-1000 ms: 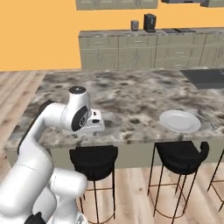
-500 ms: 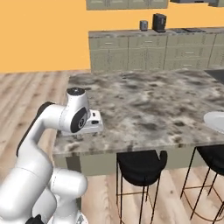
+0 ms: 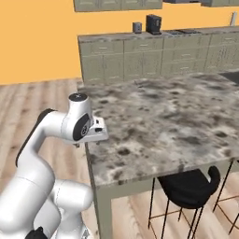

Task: Take the fork and place it on the left side of the plate. Then take the spoon and place it on the right side of the plate. Make sure they're directly next to the plate.

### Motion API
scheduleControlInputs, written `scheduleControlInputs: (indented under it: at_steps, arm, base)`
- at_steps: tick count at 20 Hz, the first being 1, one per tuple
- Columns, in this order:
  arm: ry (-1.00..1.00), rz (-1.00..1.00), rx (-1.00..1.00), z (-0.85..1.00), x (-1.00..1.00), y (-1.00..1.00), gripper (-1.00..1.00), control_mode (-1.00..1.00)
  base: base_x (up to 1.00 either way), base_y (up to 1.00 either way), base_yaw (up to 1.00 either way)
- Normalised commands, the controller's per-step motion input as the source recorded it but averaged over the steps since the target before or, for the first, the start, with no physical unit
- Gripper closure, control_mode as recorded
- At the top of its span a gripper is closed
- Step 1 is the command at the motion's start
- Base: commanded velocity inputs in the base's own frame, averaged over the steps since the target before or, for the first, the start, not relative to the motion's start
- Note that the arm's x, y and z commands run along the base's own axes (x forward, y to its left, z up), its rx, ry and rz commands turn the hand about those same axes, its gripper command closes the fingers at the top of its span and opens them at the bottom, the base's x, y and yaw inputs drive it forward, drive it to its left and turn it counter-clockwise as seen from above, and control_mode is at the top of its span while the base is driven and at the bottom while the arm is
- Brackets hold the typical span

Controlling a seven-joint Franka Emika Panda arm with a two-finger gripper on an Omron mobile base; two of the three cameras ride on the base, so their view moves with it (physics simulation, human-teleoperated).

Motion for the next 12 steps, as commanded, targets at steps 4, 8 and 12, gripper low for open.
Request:
scheduleControlInputs:
  at_steps: [4, 8, 12]
  arm:
    - [0.0, 0.0, 0.0, 0.0, 0.0, 0.0, -1.0, 1.0]
    - [0.0, 0.0, 0.0, 0.0, 0.0, 0.0, -1.0, 1.0]
    - [0.0, 0.0, 0.0, 0.0, 0.0, 0.0, -1.0, 1.0]
  base:
    - [0.34, 0.97, -0.41]
    - [0.31, 0.91, -0.43]
    - [0.3, 0.81, -0.47]
